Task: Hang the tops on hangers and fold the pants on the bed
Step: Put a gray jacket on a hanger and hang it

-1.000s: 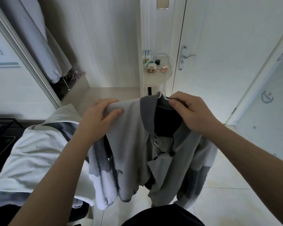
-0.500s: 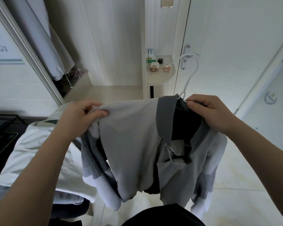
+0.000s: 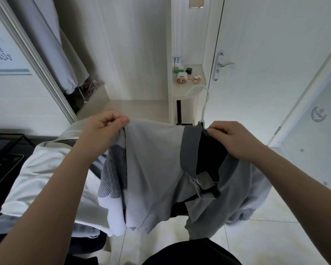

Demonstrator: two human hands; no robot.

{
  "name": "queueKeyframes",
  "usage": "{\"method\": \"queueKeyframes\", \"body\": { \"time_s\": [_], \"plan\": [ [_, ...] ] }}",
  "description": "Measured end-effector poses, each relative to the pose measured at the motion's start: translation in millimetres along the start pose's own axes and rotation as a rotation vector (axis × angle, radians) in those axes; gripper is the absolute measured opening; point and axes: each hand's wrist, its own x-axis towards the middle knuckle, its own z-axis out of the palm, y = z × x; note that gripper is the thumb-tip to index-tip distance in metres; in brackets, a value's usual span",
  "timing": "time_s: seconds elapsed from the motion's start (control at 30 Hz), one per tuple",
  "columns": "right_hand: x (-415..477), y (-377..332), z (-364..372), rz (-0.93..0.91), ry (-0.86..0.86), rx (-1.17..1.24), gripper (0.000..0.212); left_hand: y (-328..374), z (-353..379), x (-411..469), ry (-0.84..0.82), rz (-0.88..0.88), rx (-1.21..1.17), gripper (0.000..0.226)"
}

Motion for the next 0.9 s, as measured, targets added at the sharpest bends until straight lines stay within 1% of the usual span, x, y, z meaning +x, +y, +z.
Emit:
{"method": "queueKeyframes", "body": {
  "time_s": [0.07,0.1,0.13,0.17,0.23,0.27,0.3,0.33,0.4,0.43,0.5,0.57,0.6,0.67,0.7,0.73,0.8,0.9],
  "plan": [
    [-2,-5,1,-0.022,0.117,0.136,0.025,-6,-6,-1,-0.100,-0.080,0.045,0.024],
    [-4,-8,2,-0.050,0.149,0.190,0.024,-8,-8,-1,-0.158,-0.119,0.101,0.021],
    [-5,-11,2,-0.082,0.156,0.222,0.024,-10,-8,-2,-0.192,-0.117,0.190,0.023],
    [-7,-13,3,-0.111,0.146,0.242,0.023,-11,-6,-4,-0.173,-0.073,0.306,0.028],
    [-8,-20,5,-0.154,0.110,0.274,0.021,-7,5,-8,-0.038,0.076,0.477,0.033],
    [-7,-23,6,-0.168,0.091,0.283,0.020,0,12,-10,-0.010,0.164,0.530,0.038],
    [-6,-27,7,-0.183,0.072,0.283,0.020,5,20,-10,-0.037,0.233,0.562,0.045],
    [-4,-31,9,-0.201,0.055,0.274,0.021,10,29,-9,-0.099,0.258,0.572,0.049],
    [-1,-38,12,-0.219,0.042,0.263,0.023,19,45,-5,-0.207,0.239,0.549,0.044],
    [1,-39,11,-0.215,0.046,0.266,0.023,20,51,-4,-0.200,0.258,0.525,0.039],
    [2,-34,8,-0.205,0.057,0.249,0.021,17,56,-1,-0.114,0.314,0.460,0.025],
    [1,-16,0,-0.174,0.043,0.164,0.012,11,52,1,-0.034,0.328,0.429,0.014],
    [-2,-5,-4,-0.146,0.020,0.109,0.009,7,48,2,0.002,0.324,0.416,0.012],
    [-11,16,-9,-0.090,-0.019,0.016,0.011,1,40,5,0.048,0.292,0.394,0.012],
    [-16,25,-8,-0.059,0.009,-0.003,0.016,-1,38,6,0.056,0.279,0.385,0.014],
    [-20,31,-7,-0.028,0.077,0.013,0.021,-2,37,7,0.061,0.270,0.380,0.017],
    [-25,35,-3,0.000,0.257,0.086,0.026,-2,37,7,0.067,0.262,0.375,0.024],
    [-26,29,2,-0.066,0.426,0.117,0.024,1,39,7,0.078,0.273,0.385,0.026]
  ]
}}
